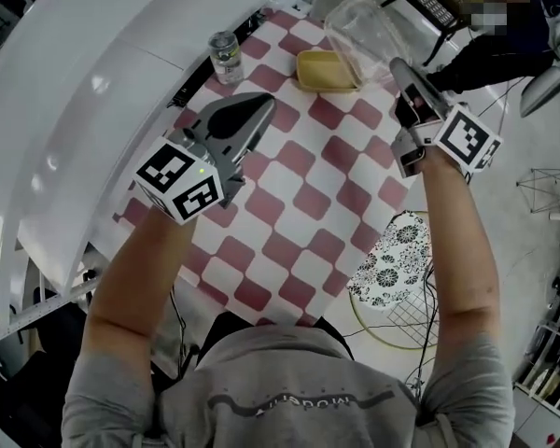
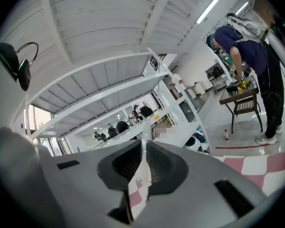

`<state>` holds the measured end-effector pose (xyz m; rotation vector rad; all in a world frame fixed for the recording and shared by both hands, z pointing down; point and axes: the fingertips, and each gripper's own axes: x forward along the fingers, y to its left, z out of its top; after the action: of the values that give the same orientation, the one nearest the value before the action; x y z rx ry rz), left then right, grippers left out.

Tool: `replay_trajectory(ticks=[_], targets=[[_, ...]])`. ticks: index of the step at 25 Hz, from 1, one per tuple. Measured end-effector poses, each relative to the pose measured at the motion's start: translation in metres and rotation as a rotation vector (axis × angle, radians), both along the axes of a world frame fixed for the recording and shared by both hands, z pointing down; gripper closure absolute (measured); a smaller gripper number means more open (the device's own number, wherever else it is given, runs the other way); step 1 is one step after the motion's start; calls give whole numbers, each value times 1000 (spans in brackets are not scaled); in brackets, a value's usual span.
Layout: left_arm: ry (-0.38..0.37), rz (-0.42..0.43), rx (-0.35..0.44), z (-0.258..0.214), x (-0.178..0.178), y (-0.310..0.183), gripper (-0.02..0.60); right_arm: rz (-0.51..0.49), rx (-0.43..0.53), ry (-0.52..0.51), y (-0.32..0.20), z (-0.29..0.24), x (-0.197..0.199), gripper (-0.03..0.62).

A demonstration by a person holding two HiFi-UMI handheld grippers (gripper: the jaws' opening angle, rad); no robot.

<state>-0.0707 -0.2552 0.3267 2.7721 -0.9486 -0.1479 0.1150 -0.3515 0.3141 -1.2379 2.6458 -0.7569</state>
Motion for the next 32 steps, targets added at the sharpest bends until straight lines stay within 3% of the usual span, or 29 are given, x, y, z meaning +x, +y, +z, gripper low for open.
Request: replay_trajectory(ticks=[11,25,32], targets=[[-10,14,31,-36,-27,53,566,70,70,86,62,-34,-17,553],[-17,90,8,-23,-75,94,566,153,116,186,129,-33,-51,553],[-32,82,-29,-9,-87,107,566,165,96,184,151,-29,-49,553]])
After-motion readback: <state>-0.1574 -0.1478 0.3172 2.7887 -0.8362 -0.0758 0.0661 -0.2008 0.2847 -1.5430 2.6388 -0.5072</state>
